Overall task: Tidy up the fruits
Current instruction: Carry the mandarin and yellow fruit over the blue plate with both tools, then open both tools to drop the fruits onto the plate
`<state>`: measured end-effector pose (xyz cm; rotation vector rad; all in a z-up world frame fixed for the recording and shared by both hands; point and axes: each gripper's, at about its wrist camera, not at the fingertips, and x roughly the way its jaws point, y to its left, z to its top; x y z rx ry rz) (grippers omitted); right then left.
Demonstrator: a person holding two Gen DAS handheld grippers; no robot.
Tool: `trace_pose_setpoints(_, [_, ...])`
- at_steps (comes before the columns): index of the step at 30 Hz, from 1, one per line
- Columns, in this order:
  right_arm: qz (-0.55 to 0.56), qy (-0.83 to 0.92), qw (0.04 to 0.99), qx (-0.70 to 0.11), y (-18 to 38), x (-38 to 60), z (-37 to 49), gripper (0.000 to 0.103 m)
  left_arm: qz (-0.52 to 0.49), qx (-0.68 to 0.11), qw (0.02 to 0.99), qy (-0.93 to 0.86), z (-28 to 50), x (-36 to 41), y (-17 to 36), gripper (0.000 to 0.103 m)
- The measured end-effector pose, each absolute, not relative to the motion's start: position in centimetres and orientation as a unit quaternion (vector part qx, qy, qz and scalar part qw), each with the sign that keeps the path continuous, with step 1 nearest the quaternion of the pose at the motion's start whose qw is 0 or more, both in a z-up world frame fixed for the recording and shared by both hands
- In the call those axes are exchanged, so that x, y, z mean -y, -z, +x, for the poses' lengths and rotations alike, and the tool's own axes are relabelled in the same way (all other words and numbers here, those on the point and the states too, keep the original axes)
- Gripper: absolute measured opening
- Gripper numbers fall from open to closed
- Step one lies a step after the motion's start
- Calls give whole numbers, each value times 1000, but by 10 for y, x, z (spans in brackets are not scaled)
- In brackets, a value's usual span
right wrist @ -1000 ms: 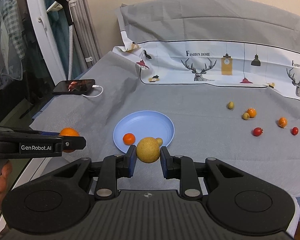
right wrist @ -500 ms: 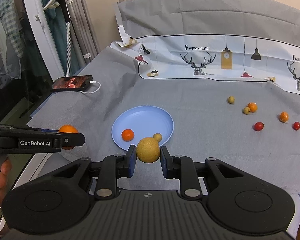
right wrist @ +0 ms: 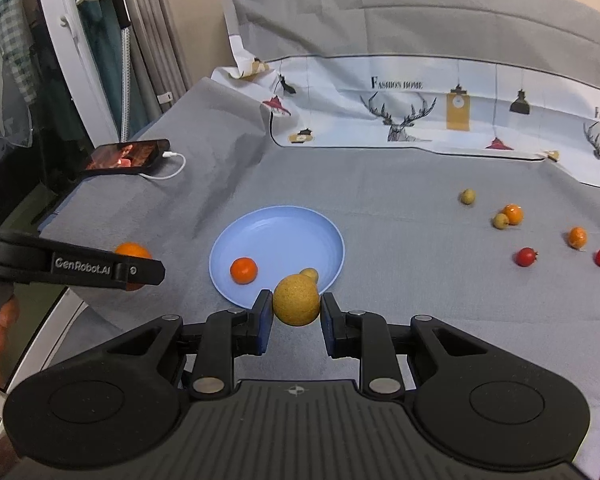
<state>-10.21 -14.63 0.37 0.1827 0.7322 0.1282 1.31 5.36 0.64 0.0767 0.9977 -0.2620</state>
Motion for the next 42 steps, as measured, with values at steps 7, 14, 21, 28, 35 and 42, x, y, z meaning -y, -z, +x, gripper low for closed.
trace_pose_setpoints(7, [87, -68, 919, -378, 17, 143, -55, 27, 56, -500, 858, 109, 62, -43, 21, 40])
trace_pose_setpoints(14, [73, -73, 912, -396, 43, 141, 1, 27, 71, -518, 847, 96, 112, -32, 52, 40])
trace_pose_setpoints(21, [60, -80, 901, -422, 78, 139, 52, 27, 84, -538, 834, 87, 155, -19, 85, 40])
trace_pose_setpoints(28, [41, -90, 886, -453, 111, 131, 84, 27, 112, -549, 825, 73, 185, -10, 118, 40])
trace_pose_setpoints(35, [33, -99, 885, -453, 108, 128, 98, 63, 111, -504, 853, 80, 179, -13, 97, 103])
trace_pose_setpoints(42, [46, -100, 903, -416, 60, 143, 36, 94, 119, -484, 862, 87, 117, -27, 55, 103])
